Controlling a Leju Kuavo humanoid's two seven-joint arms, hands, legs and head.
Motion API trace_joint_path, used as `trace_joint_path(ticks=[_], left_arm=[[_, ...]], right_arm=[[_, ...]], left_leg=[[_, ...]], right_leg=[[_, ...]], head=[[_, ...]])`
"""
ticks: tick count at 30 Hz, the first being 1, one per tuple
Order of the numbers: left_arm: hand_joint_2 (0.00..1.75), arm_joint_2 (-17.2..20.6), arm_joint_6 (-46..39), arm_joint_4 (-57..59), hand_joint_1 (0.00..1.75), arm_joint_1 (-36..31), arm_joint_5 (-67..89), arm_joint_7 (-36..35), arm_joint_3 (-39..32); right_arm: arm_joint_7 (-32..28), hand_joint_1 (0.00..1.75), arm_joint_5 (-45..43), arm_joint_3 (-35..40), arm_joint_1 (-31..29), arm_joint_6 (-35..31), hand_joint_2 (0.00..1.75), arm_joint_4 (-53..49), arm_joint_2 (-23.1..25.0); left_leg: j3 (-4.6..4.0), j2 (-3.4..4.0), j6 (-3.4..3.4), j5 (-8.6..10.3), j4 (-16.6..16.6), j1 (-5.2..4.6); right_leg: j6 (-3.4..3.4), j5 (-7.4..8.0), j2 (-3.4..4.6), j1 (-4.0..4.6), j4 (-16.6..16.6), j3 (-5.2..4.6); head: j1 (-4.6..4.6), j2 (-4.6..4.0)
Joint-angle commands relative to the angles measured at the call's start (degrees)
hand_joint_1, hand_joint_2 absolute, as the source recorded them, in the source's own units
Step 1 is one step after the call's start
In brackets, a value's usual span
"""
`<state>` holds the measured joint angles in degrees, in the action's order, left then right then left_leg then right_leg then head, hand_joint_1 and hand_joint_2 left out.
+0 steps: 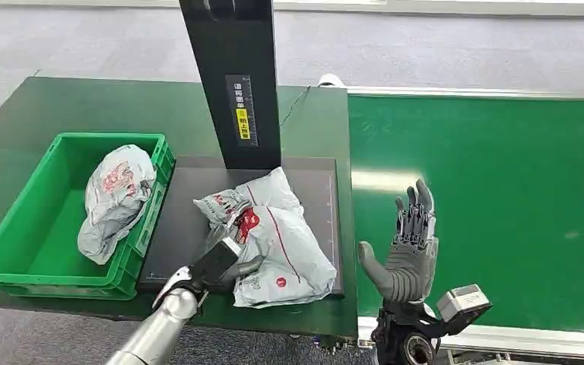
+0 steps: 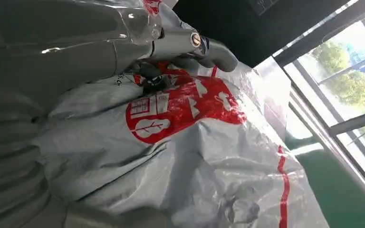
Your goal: Moved the parcel from conveyor to table for the left to box.
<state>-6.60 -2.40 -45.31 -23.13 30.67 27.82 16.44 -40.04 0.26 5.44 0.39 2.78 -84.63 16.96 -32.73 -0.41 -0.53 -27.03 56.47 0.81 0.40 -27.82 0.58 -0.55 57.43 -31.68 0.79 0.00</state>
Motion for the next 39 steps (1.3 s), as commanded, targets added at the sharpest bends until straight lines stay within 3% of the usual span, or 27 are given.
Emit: trace_joint_path(ticks=[1,15,20,25,36,39], left_arm=[[1.75,1.8,0.0,3.5,1.75,-1.1,-0.7,0.7,1.1],[1.75,2.3,-0.6,-5.7,1.75,0.9,-5.5,3.3,-2.3],[1.75,1.6,-2.7,-22.6,1.75,7.8,-10.8,6.5,-4.7],[1.75,1.3,-3.2,-32.5,1.75,10.9,-14.3,6.9,-5.7],[1.75,2.4,-2.3,-45.6,1.75,7.7,-26.0,6.6,-8.4],[1.75,4.3,-0.7,-51.0,1.75,11.0,-29.3,8.0,-8.8]], right_arm=[[0.0,0.00,-0.5,-0.8,-0.3,-0.4,1.75,2.8,-0.8],[0.0,0.00,-0.9,-1.5,-0.2,0.0,1.75,3.4,-1.0],[0.0,0.00,-0.9,-2.6,0.2,-0.3,1.75,2.9,-0.7],[0.0,0.00,-0.7,-3.2,0.2,-0.4,1.75,3.0,-0.6],[0.0,0.00,-0.4,-4.8,-0.6,-0.1,1.75,4.6,-0.6],[0.0,0.00,-0.5,-5.7,-1.4,0.2,1.75,5.3,-0.8]], left_leg=[[0.10,0.04,0.02,0.00,-0.1,0.00],[0.07,0.06,0.02,-0.01,0.0,0.01],[0.06,0.10,0.03,-0.03,0.0,0.02],[0.01,0.09,0.04,-0.03,0.0,0.01],[-0.13,0.06,0.02,0.00,0.0,0.05],[-0.07,0.15,0.02,-0.02,0.0,0.03]], right_leg=[[-0.01,0.01,-0.01,0.01,-0.1,0.11],[-0.01,0.02,0.04,0.02,0.0,0.07],[-0.01,0.01,0.04,0.03,-0.1,0.05],[-0.01,-0.01,-0.01,0.03,-0.1,0.00],[-0.03,0.01,-0.02,0.06,0.0,-0.12],[-0.02,0.02,0.07,0.04,0.0,-0.11]], head=[[0.00,0.00],[-0.02,0.00],[0.00,0.00],[-0.02,0.00],[0.00,0.00],[0.00,0.00]])
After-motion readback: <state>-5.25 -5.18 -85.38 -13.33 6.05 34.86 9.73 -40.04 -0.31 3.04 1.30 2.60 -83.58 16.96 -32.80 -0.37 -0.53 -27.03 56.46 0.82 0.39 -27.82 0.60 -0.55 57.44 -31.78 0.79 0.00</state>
